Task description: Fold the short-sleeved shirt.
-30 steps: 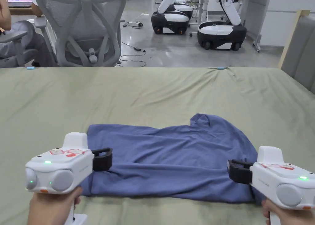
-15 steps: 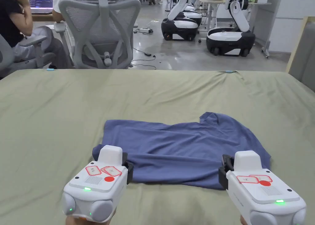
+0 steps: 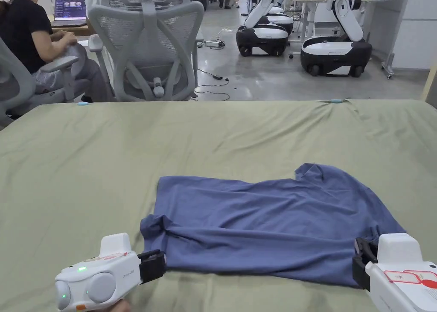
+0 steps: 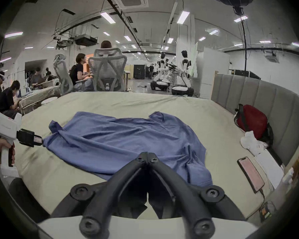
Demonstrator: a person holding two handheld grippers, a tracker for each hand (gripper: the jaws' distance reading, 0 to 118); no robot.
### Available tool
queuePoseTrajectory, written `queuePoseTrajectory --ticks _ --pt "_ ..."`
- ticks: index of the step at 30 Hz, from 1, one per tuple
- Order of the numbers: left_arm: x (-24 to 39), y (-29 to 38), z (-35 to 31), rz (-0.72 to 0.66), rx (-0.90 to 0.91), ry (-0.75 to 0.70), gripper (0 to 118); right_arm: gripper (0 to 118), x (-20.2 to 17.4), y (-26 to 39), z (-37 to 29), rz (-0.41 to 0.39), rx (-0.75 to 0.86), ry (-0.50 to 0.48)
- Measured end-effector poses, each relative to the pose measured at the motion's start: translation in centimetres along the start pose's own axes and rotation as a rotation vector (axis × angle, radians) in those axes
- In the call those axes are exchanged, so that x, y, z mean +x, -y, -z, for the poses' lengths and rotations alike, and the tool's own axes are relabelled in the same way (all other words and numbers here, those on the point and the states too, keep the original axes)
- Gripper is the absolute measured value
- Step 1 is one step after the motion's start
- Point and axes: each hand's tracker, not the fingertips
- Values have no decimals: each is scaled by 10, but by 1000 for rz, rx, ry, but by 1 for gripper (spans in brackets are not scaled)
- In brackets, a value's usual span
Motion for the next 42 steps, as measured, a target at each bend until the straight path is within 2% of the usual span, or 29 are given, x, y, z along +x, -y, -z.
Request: queuePoseTrajectory --ticks 2,5,7,8,9,10,11,12,14,15,16,17,19,20,21,23,24,25,26,27,28,29,31,34,37,39,40,42 --pt "2 -9 19 10 -13 4 85 0 14 0 5 3 -13 27" --pt "5 -13 50 17 -74 -23 82 0 40 0 8 8 -36 81" --pt "12 -9 66 95 -177 -70 79 0 58 2 11 23 -53 120" --pt "19 -9 61 166 -145 -77 68 0 67 4 10 32 -68 145" --pt "25 -12 55 214 -143 -76 49 0 78 6 12 44 -94 171" --pt "31 -15 48 251 -151 -73 22 0 88 7 16 60 -118 189" --pt "36 -17 41 303 -127 -125 8 0 97 8 19 86 -132 201" --pt "37 -19 34 351 -91 -147 8 0 107 10 21 120 -151 202" --pt "43 -28 6 266 -51 -54 8 0 121 10 29 175 -173 170" --pt "46 -31 -3 265 -21 -56 8 2 125 12 34 195 -179 150" --pt "49 -33 -10 282 0 -59 8 18 128 13 38 207 -197 140" --pt "52 -35 -14 282 7 -56 8 47 130 15 48 225 -238 120" --pt "51 -38 -17 260 4 -42 8 116 132 25 67 255 -303 84" --pt "50 -37 -16 250 3 -39 8 118 130 29 74 254 -301 68" --pt "48 -35 -13 245 -5 -43 8 116 128 33 79 244 -294 67" --pt "44 -30 -7 224 -31 -50 8 97 125 41 92 226 -337 60" --pt "41 -26 -5 206 -44 -44 8 80 123 47 97 227 -382 24" --pt "40 -23 -4 192 -52 -42 8 45 123 52 103 236 -427 -12" --pt "37 -22 1 183 -62 -39 8 38 122 57 106 234 -457 -28" --pt "36 -19 2 175 -72 -37 8 31 119 54 98 187 -390 10" --pt "36 -17 0 176 -75 -41 8 9 118 48 93 185 -378 -19" --pt "36 -16 -5 182 -76 -47 8 9 116 43 87 211 -364 -59" --pt "36 -18 -21 184 -54 -34 8 9 109 28 65 167 -311 4" --pt "37 -27 -54 198 1 -18 8 9 106 8 29 179 -283 -28" --pt "31 -29 -90 208 29 -8 8 9 100 -3 -6 130 -258 -11" --pt "23 -24 -107 211 19 8 8 9 101 1 -23 144 -273 -19" --pt "19 -17 -113 204 11 16 8 9 99 9 -27 178 -299 -27" --pt "8 -1 -110 178 -28 25 8 9 97 28 -29 179 -333 -22"
